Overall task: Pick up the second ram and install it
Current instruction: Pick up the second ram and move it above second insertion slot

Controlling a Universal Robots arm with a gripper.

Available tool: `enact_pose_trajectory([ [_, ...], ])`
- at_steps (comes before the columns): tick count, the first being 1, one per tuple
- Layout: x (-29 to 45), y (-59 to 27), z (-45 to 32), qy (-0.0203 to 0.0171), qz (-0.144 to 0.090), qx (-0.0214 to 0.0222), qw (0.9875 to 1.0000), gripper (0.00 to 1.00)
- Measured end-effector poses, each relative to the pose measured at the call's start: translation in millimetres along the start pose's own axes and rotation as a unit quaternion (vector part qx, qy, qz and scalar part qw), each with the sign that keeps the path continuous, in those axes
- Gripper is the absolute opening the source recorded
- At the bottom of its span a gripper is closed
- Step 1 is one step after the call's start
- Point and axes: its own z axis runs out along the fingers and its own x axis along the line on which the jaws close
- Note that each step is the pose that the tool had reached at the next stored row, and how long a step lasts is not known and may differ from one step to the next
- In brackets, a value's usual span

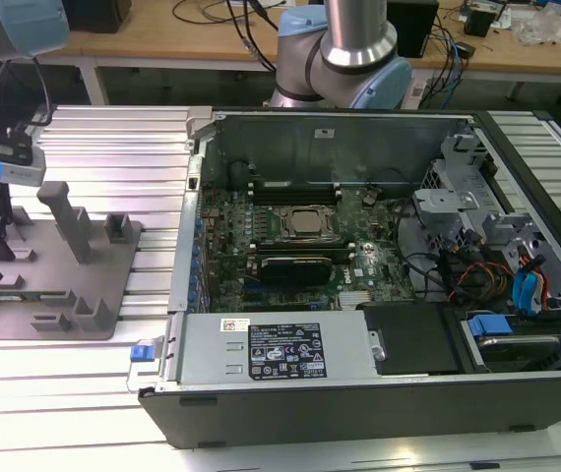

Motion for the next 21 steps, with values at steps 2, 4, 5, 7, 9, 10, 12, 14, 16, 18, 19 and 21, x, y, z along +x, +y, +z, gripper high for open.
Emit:
enact_pose_trajectory([
  [2,0.0,0.0,1.4,0.0006,-0.01,0.0001,1.0,0.34],
  [4,0.1,1.0,2.9,0.0019,-0.016,0.0003,0.9999,0.34],
  [5,0.2,1.4,3.5,0.0024,-0.018,0.0004,0.9998,0.34],
  [7,0.2,1.7,4.0,0.0028,-0.02,0.0005,0.9998,0.34],
  [9,0.3,2.1,4.6,0.0032,-0.022,0.0005,0.9998,0.34],
  [10,0.3,2.5,5.2,0.0032,-0.023,0.0006,0.9997,0.34],
  [12,0.5,4.0,6.7,0.0034,-0.027,0.0006,0.9996,0.34],
  [14,0.6,5.0,7.9,0.0035,-0.029,0.0006,0.9996,0.34],
  [16,0.8,6.2,9.9,0.0037,-0.033,0.0007,0.9994,0.34],
  [18,0.9,6.7,10.8,0.0042,-0.035,0.0007,0.9994,0.34],
  [19,0.9,7.0,11.2,0.0045,-0.036,0.0007,0.9994,0.34],
  [21,0.9,7.4,11.8,0.0052,-0.037,0.0008,0.9993,0.34],
])
